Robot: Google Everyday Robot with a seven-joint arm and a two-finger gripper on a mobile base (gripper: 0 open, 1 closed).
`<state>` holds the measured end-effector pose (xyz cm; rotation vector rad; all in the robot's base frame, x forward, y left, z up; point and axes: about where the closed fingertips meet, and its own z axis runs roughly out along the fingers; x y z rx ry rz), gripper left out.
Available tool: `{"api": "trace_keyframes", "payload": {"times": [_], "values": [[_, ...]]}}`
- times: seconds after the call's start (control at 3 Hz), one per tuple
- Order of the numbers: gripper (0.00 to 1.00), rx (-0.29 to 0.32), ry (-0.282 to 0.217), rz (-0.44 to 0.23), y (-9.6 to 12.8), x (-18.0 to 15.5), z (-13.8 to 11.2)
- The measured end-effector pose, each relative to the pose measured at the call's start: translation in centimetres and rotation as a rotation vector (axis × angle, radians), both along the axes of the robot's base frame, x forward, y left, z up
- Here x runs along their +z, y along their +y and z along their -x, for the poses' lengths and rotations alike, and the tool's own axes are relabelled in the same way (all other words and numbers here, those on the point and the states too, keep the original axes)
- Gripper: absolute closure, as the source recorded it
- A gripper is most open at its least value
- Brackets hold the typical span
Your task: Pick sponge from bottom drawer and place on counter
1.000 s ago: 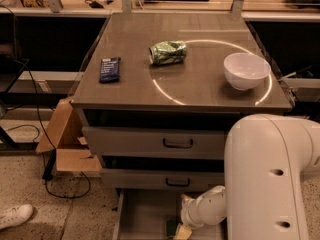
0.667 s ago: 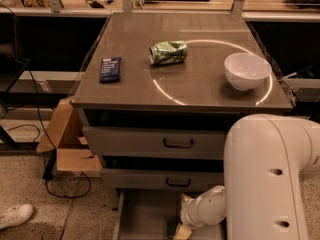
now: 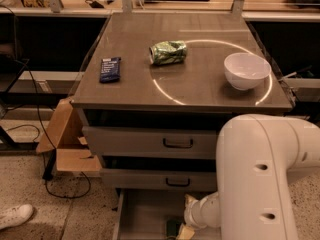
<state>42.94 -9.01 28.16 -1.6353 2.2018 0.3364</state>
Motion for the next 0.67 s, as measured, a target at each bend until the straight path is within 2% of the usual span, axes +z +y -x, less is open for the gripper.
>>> {"api": "trace_keyframes", "payload": {"times": [0.33,0.67], "values": [[0.0,-0.016,-0.001,0.002,-1.87,-3.26,0.95],[0.0,-0.014,0.002,-0.003,-1.76,-3.41,1.11]]}}
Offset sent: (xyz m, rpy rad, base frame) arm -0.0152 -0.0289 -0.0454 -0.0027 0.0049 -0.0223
